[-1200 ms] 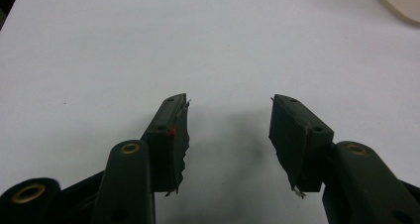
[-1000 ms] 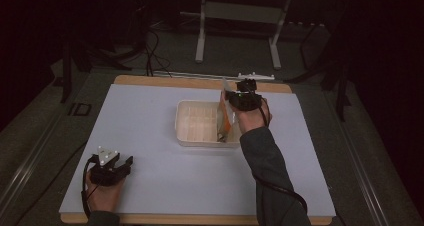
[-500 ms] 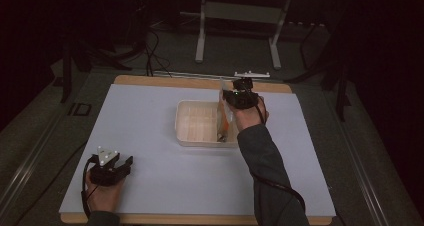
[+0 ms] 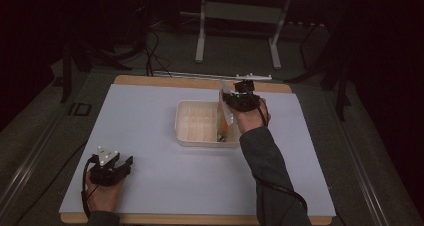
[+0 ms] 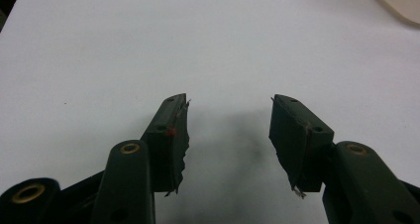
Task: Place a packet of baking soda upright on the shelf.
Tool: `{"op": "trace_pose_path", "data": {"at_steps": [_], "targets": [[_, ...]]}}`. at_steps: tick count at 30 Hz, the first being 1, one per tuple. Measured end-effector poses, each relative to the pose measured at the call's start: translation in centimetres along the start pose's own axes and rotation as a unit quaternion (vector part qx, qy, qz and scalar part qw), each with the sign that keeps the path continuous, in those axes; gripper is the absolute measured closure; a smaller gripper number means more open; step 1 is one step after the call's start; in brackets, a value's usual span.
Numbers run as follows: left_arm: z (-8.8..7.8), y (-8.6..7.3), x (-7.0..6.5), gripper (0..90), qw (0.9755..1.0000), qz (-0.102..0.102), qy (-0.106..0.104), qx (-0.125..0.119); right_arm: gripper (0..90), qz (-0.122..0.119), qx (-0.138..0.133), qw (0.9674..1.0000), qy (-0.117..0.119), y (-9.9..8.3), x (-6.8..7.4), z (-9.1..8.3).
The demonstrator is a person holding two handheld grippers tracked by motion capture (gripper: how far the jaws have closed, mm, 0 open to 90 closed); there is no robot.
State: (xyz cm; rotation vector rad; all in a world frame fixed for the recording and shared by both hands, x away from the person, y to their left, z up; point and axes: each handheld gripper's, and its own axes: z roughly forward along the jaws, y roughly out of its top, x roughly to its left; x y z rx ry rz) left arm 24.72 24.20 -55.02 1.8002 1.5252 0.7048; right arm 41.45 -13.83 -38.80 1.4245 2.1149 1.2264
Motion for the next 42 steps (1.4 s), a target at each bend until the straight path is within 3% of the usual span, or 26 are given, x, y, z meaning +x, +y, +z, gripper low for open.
{"op": "trace_pose_path", "data": {"at_steps": [7,21,32,42], "targets": [[0.0,0.0,0.0,49.0,1.0000,0.000,0.000,0.000,66.4,-0.016,0.006,0.9998,0.005,-0.1,0.2,-0.8],[0.0,0.0,0.0,48.9,1.0000,0.001,0.001,0.000,59.3,-0.045,0.011,0.9983,0.037,-0.8,0.6,-2.8],[0.0,0.0,0.0,48.8,1.0000,0.000,0.001,0.000,58.7,-0.068,0.004,0.9963,0.053,-2.3,1.1,-4.8],[0.0,0.0,0.0,48.8,1.0000,0.000,0.002,-0.002,58.6,-0.074,-0.013,0.9947,0.071,-4.1,0.9,-6.4]]}}
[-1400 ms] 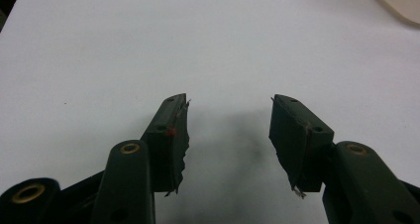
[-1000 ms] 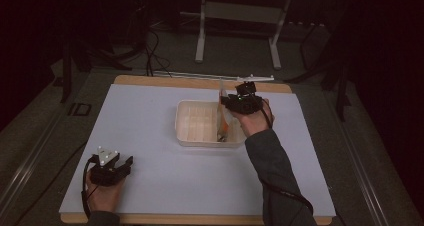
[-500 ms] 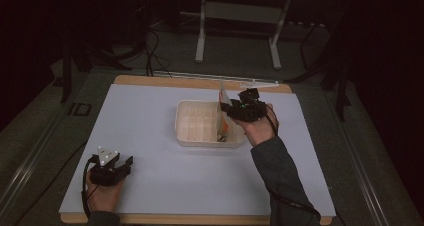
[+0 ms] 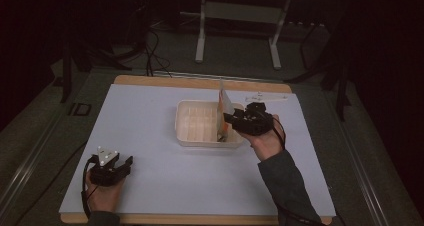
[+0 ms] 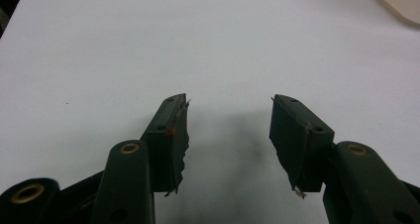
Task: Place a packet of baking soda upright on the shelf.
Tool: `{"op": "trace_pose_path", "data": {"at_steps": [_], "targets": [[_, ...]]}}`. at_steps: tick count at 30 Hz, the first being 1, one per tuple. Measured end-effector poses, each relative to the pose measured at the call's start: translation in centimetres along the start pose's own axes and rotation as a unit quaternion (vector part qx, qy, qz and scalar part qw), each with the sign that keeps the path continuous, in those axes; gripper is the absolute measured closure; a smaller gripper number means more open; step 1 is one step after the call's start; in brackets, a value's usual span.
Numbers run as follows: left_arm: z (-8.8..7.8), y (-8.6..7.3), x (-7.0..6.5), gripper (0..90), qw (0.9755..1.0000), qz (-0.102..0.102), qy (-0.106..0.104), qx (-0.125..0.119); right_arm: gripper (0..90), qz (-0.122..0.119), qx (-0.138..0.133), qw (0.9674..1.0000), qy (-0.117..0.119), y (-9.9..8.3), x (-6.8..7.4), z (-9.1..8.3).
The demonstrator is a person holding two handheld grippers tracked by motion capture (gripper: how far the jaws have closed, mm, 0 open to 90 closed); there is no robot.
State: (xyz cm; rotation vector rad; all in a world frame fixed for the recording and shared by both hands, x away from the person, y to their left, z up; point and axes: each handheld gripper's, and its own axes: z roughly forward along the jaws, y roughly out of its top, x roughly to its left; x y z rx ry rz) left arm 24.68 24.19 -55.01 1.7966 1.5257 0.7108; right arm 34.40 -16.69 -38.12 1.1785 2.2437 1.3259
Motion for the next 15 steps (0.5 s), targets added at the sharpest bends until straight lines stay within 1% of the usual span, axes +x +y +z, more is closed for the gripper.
{"op": "trace_pose_path", "data": {"at_steps": [7,10,15], "targets": [[0.0,0.0,0.0,48.8,1.0000,0.000,0.001,0.000,60.0,0.004,-0.017,0.9998,0.011,-1.7,0.0,-1.5],[0.0,0.0,0.0,48.8,1.0000,0.000,0.002,-0.001,61.0,0.004,-0.021,0.9998,0.005,-2.6,-0.2,-1.8],[0.0,0.0,0.0,48.4,1.0000,-0.002,0.002,-0.001,61.4,0.021,-0.029,0.9994,0.005,-4.5,-1.0,-2.3]]}}
